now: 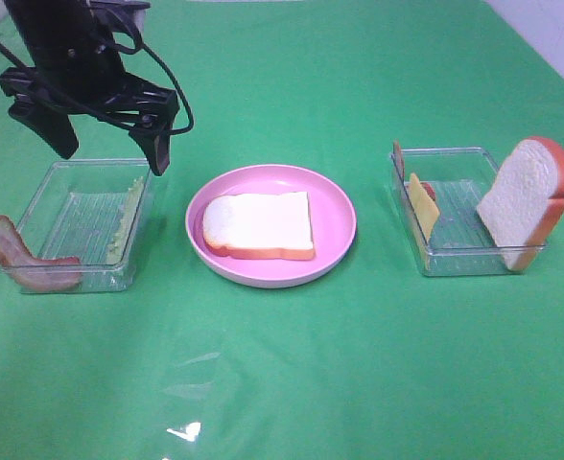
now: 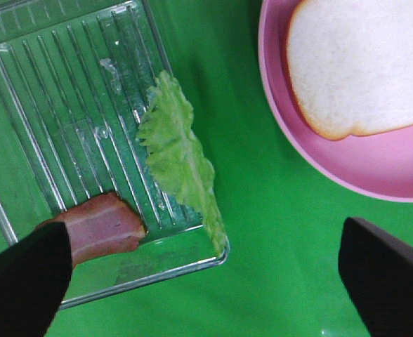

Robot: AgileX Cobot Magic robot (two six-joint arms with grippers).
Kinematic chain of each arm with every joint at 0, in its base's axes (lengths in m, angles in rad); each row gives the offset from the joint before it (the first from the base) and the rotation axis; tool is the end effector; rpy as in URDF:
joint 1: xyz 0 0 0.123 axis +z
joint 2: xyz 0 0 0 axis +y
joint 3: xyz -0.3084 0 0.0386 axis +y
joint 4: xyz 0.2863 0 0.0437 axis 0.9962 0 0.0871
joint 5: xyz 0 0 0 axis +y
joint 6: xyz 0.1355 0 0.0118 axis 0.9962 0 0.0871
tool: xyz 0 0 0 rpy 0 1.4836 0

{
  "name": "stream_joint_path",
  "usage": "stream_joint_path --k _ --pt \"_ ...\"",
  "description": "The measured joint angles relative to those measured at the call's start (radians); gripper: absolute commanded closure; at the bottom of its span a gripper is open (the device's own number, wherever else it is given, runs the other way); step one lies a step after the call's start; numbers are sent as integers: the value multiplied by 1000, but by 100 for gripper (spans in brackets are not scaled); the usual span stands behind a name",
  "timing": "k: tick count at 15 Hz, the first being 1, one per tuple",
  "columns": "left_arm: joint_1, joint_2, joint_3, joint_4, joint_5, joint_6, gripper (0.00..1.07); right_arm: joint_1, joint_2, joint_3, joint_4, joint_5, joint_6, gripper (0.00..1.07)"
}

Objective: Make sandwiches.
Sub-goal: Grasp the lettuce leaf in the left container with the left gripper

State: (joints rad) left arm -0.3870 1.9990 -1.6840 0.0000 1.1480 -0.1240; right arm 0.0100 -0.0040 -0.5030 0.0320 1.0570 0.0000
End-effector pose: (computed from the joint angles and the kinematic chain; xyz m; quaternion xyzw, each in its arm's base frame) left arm 0.4401 -0.1794 0.2069 0.1305 0.9867 -0.0246 0.0942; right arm 0.0421 0.0042 0.2769 -0.0049 0.8503 0.0186 0.5259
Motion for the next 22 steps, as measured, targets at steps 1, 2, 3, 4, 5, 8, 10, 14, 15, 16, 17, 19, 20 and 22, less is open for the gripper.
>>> stream_joint_path --k 1,2,3,4,5,8,10,14,15,16,17,19,20,22 --pt "0 16 0 0 0 0 10 0 0 0 0 0 -6 9" --pt "0 37 0 0 0 0 10 0 0 0 0 0 0 9" --pt "0 58 0 0 -1 0 10 0 0 0 0 0 0 9" --pt "-1 77 0 0 -7 0 10 0 0 0 0 0 0 9" --pt "-3 87 0 0 -15 0 10 0 0 0 0 0 0 9" --pt "-8 132 0 -13 -53 0 10 0 0 0 0 0 0 9" --pt "-8 163 0 -12 -78 0 21 0 0 0 0 0 0 9" --pt "-8 167 0 -12 -81 -8 69 0 0 0 0 0 0 9" --pt "-8 169 0 -12 -81 -8 68 0 0 0 0 0 0 9" --pt "-8 170 0 -12 -81 -8 68 0 0 0 0 0 0 9" --pt "-8 171 0 0 -81 -8 68 0 0 0 0 0 0 9" --pt "-8 171 0 0 -80 -8 68 0 0 0 0 0 0 9" --pt "-8 171 0 0 -81 -8 68 0 0 0 0 0 0 9" --pt "-8 171 0 0 -81 -8 69 0 0 0 0 0 0 9"
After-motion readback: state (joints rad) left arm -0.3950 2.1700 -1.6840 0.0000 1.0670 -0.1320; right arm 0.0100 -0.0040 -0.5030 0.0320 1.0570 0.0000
